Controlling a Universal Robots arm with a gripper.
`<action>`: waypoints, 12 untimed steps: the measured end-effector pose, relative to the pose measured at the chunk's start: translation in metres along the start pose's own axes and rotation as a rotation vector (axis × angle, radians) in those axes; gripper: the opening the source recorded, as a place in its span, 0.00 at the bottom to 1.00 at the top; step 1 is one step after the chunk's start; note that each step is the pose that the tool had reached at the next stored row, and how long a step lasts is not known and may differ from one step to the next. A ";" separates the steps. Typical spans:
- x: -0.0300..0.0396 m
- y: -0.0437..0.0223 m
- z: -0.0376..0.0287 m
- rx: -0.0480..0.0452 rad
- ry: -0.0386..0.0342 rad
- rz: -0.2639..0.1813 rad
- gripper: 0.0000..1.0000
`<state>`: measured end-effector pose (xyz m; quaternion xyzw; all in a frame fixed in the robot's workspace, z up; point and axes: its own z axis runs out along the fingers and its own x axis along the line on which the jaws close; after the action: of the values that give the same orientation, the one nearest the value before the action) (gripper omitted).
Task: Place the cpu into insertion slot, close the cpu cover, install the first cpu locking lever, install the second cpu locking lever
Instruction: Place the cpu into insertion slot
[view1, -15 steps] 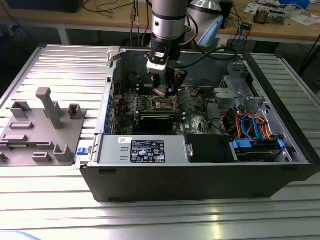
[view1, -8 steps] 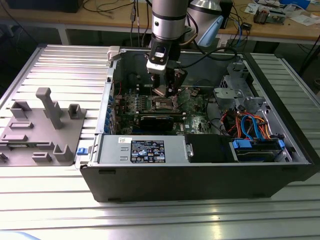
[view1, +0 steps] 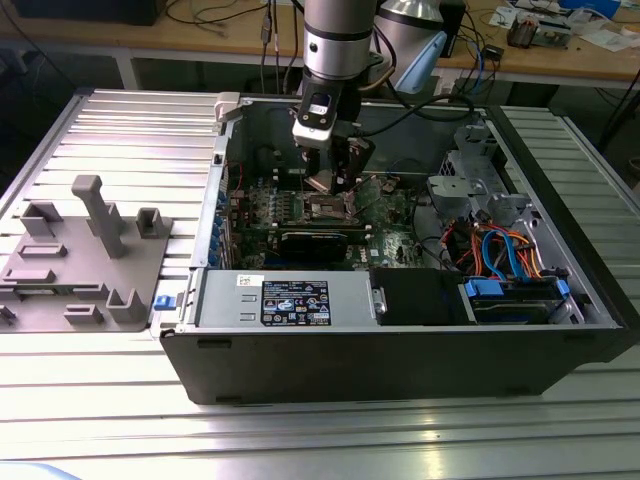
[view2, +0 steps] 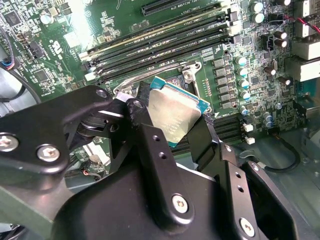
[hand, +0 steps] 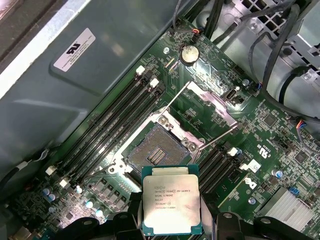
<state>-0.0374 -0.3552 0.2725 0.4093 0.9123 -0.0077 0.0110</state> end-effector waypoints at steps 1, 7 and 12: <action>0.0000 0.0000 0.0000 0.0000 0.0000 0.001 0.55; 0.0000 0.0000 0.0001 0.0002 0.0000 0.008 0.55; 0.0000 0.0000 0.0002 0.0004 0.0001 0.017 0.55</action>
<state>-0.0373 -0.3552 0.2724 0.4171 0.9088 -0.0077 0.0109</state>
